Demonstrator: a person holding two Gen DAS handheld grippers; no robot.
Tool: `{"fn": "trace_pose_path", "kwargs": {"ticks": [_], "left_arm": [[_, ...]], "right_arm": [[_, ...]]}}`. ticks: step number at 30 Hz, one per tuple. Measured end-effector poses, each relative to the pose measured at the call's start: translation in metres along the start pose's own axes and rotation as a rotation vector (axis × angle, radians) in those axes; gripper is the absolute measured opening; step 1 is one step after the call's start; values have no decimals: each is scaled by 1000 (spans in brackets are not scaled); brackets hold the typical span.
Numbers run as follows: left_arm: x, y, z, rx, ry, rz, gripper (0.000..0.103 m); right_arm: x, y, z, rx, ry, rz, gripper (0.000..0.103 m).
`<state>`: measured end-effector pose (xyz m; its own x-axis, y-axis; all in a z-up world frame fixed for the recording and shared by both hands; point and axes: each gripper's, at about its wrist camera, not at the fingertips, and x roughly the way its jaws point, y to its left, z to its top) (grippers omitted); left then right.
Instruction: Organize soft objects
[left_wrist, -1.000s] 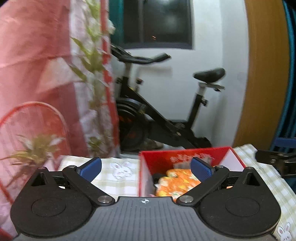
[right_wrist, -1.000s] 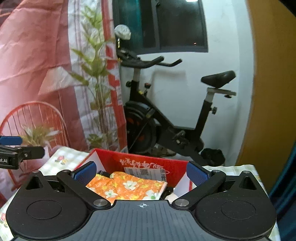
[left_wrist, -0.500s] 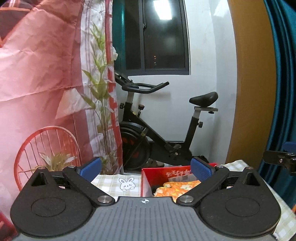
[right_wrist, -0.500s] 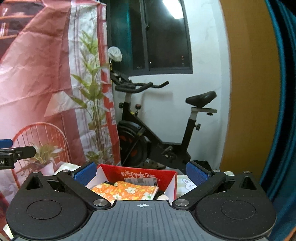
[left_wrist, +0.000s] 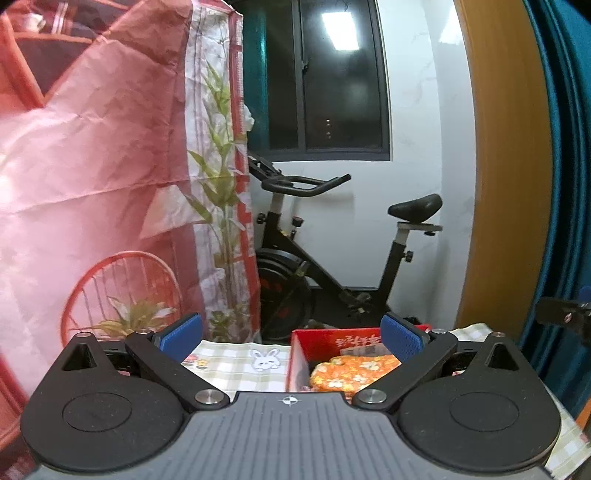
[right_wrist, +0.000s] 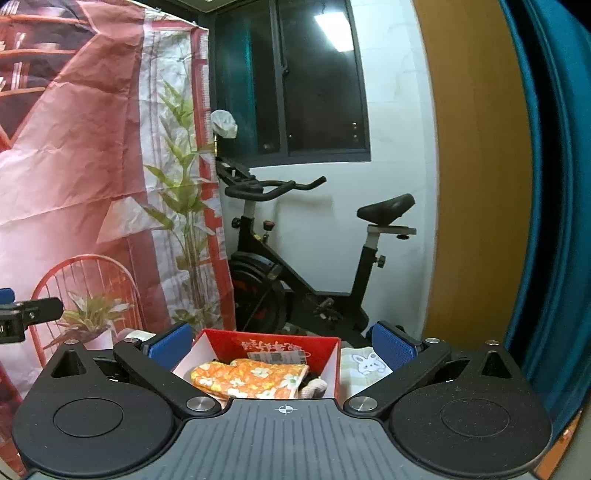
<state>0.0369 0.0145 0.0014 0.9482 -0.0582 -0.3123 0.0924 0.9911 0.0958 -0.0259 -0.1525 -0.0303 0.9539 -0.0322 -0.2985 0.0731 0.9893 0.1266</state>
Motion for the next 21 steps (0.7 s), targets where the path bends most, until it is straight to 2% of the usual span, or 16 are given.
{"fn": "trace_pose_path", "kwargs": {"ticks": [21], "left_arm": [[-5,2,1,-10,6,15,103]], "right_arm": [[-7,0,0,-9,-2,-24,103]]}}
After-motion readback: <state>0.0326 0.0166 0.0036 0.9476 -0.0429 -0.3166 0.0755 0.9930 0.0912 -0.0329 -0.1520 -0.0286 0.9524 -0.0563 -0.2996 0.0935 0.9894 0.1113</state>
